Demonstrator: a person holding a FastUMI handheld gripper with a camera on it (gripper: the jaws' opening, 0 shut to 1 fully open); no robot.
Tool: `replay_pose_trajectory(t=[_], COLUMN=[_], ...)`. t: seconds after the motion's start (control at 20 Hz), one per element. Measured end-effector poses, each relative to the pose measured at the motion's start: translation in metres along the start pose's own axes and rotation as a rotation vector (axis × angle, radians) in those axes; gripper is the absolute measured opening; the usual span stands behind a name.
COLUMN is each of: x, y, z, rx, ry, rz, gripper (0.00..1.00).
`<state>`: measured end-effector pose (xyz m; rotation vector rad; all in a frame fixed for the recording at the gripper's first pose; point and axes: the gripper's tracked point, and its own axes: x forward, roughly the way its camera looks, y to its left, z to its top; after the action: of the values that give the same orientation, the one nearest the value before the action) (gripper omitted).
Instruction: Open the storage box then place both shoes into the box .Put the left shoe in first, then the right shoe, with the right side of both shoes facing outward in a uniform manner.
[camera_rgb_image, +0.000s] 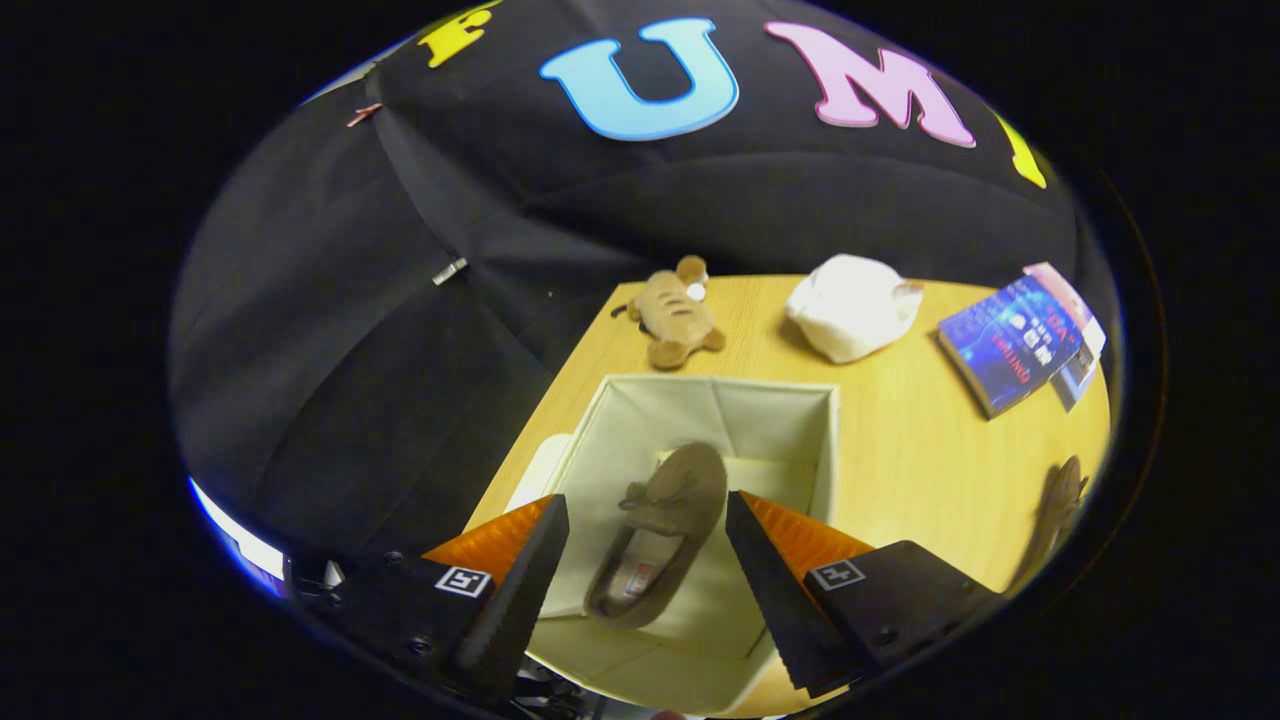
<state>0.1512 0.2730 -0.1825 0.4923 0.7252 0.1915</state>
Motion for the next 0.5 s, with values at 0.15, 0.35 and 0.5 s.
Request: replay_pose_trajectory(t=[0.15, 0.35, 0.5], x=[-0.052, -0.116, -0.158], y=[-0.042, -0.119, -0.184], z=[0.031, 0.040, 0.041], rx=[-0.081, -0.181, -0.231], ry=[-0.137, -0.206, -0.244], rz=[-0.013, -0.071, -0.144], gripper=[0.99, 0.99, 0.99])
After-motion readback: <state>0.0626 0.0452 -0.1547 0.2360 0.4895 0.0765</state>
